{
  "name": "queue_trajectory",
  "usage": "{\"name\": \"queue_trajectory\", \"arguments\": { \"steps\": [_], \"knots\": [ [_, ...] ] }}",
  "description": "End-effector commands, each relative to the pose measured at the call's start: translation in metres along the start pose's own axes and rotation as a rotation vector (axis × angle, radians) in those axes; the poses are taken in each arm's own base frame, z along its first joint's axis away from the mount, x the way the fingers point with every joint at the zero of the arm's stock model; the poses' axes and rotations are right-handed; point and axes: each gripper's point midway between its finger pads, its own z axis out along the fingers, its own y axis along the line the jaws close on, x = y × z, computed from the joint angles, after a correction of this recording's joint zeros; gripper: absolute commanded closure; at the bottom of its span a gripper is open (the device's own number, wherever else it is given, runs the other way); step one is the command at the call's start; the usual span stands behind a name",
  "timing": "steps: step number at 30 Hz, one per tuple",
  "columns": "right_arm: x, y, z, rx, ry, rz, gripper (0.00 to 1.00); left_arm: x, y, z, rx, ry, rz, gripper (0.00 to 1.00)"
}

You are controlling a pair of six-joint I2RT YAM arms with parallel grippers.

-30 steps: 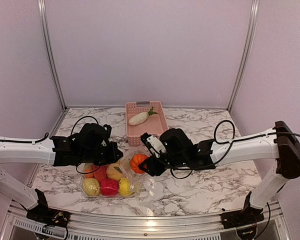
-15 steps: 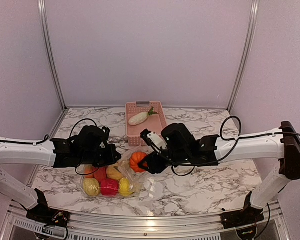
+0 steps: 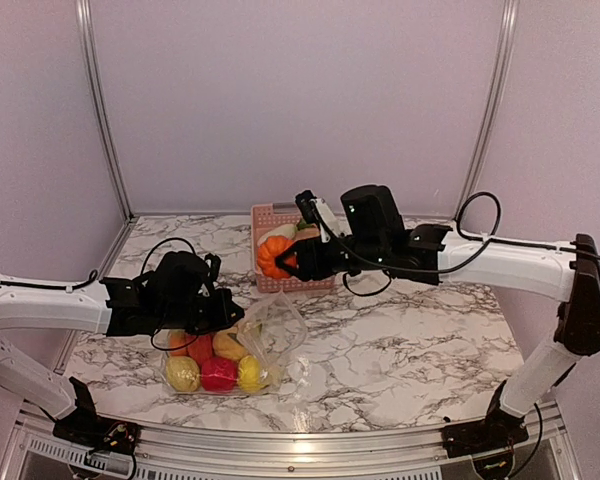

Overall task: Open the zip-top bag and remove the fake food
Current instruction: Place the fake vegetable in the bin.

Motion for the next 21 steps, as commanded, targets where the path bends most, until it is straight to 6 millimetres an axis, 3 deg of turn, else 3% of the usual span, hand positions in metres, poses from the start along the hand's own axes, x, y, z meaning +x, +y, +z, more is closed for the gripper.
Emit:
{"name": "queue_trajectory", "arguments": {
  "steps": [1, 5, 13, 21],
  "knots": [
    [-0.036, -0.04, 0.021, 0.081, -0.069, 0.005, 0.66, -0.006, -0.01, -0.006, 0.042, -0.012, 0.012, 1.0],
    [-0.055, -0.087, 0.039, 0.178, -0.099, 0.034, 0.66, -0.007, -0.012, -0.008, 0.047, -0.005, 0.018, 1.0],
    [-0.068, -0.182, 0.07, 0.37, -0.098, 0.1, 0.66, -0.007, -0.019, -0.012, 0.063, 0.001, 0.023, 1.0],
    [-0.064, -0.245, 0.102, 0.454, -0.071, 0.151, 0.66, -0.009, -0.025, -0.013, 0.065, -0.002, 0.028, 1.0]
  ]
}}
